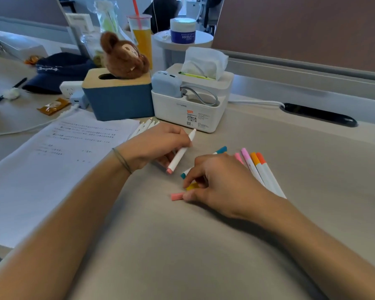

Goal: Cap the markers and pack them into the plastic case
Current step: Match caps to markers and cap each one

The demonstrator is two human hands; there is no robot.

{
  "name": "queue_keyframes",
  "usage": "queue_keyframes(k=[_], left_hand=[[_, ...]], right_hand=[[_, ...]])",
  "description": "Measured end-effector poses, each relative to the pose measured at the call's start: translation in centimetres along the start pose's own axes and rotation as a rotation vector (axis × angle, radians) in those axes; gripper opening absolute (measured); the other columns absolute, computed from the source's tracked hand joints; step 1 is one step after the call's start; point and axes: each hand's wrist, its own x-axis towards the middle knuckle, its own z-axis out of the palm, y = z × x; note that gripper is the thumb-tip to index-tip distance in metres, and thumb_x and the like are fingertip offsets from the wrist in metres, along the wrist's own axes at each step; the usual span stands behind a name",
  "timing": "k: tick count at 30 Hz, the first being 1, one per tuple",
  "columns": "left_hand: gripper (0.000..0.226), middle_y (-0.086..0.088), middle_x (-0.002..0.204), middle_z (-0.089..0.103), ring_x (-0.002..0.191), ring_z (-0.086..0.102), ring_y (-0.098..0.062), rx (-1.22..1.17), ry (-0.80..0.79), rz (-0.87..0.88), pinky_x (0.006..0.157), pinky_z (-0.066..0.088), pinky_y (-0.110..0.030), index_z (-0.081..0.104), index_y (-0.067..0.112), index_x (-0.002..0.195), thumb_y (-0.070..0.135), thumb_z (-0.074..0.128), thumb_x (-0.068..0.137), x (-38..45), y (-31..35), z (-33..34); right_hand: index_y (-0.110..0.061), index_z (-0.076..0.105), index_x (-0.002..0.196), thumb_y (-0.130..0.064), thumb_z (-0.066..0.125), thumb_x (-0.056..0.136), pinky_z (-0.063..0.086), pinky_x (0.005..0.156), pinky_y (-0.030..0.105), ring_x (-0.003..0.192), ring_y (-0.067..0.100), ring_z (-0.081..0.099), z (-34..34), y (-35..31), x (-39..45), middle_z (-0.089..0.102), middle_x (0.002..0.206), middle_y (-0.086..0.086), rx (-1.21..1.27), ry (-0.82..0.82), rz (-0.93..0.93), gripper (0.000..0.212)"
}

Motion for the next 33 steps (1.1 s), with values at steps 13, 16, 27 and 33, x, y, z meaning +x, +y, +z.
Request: queue_keyframes(k=[13, 16, 27, 33], left_hand=[[0.014, -0.009, 0.083, 0.066, 0.073, 0.065, -0.023, -0.006, 0.009, 0.026, 0.063, 0.054, -0.030, 0.068, 0.020, 0.087, 0.026, 0.060, 0.096, 0.1, 0.0, 0.1], [0.013, -0.010, 0.077, 0.065, 0.067, 0.065, -0.022, -0.032, -0.005, 0.056, 0.057, 0.052, -0.029, 0.066, 0.016, 0.086, 0.022, 0.060, 0.095, 0.0, 0.1, 0.2], [0.009, -0.011, 0.096, 0.071, 0.077, 0.070, -0.020, 0.005, -0.033, 0.080, 0.074, 0.062, -0.033, 0.068, 0.023, 0.094, 0.028, 0.061, 0.097, -0.2, 0.7, 1.2], [0.005, -0.001, 0.089, 0.068, 0.078, 0.070, -0.015, 0.046, -0.047, 0.163, 0.074, 0.058, -0.029, 0.065, 0.026, 0.096, 0.026, 0.061, 0.095, -0.7, 1.4, 1.8]], right_hand=[[-0.032, 0.071, 0.099, -0.050, 0.068, 0.092, 0.043, 0.071, 0.031, 0.085, 0.009, 0.048, 1.2, -0.3, -0.1, 0.053, 0.092, -0.014, -0.112, 0.024, -0.066, 0.020], [-0.028, 0.072, 0.088, -0.050, 0.073, 0.089, 0.047, 0.072, 0.026, 0.078, 0.008, 0.057, 0.0, 0.4, 0.0, 0.065, 0.085, -0.012, 0.099, 0.119, -0.006, 0.022], [-0.034, 0.075, 0.115, -0.010, 0.057, 0.102, 0.054, 0.068, 0.029, 0.067, 0.015, 0.054, -5.5, 5.1, -0.6, 0.058, 0.077, 0.006, 0.636, 0.356, 0.048, 0.033], [-0.029, 0.076, 0.110, -0.009, 0.055, 0.102, 0.053, 0.065, 0.028, 0.066, 0.013, 0.054, -6.1, 6.0, -0.6, 0.058, 0.073, 0.002, 0.684, 0.378, 0.097, 0.030]])
